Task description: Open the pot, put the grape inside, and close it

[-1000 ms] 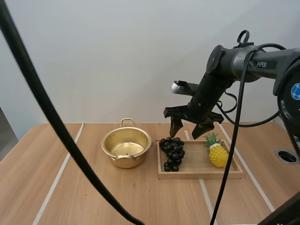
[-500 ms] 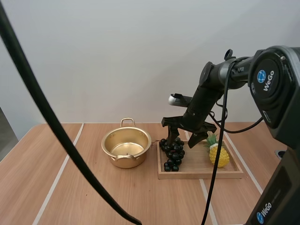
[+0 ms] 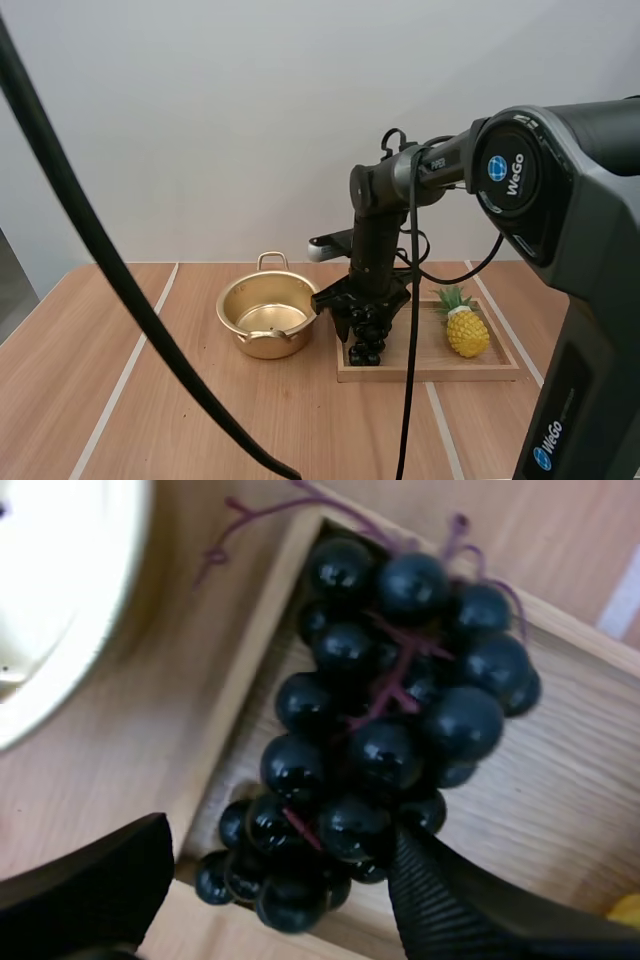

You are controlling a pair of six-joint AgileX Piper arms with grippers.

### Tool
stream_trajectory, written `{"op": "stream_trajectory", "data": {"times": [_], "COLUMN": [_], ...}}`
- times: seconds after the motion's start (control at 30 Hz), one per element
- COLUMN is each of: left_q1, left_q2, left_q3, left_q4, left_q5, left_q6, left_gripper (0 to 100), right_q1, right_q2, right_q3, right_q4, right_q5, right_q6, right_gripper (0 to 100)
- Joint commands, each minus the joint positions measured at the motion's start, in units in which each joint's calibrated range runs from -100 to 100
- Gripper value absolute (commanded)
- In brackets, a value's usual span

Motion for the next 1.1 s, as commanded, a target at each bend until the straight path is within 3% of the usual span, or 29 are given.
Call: {"op": "stream_trajectory", "data": {"times": [0.0,0.83,0.87,0.9,0.97,1.07], "left_q1": [0.04,0.04,0.04,0.04,0.04,0.04], "left_q2": [0.4,0.4,0.4,0.4,0.4,0.4], "left_q3": [-0.1,-0.1,-0.1,-0.1,-0.1,-0.1], "left_q4": [0.9,0.9,0.9,0.9,0.9,1.1], "left_q5": [2.4,4.0,4.0,4.0,4.0,4.0], "left_q6": [-0.4,-0.4,-0.4,-0.4,-0.2,0.0], "left_gripper": [0,0,0,0,0,0], "right_q1": [0.5,-0.1,-0.1,-0.1,-0.1,-0.1], "right_q2": [0.5,8.1,8.1,8.1,7.9,6.5], "right_q3": [0.4,0.4,0.4,0.4,0.4,0.2], "right_q4": [-2.2,-6.4,-6.4,-6.4,-6.6,-6.7], "right_q5": [-1.2,-15.6,-15.6,-15.6,-15.6,-16.3], "right_q6": [1.1,3.0,3.0,3.0,3.4,4.4], "right_gripper": [100,100,95,72,0,0]}}
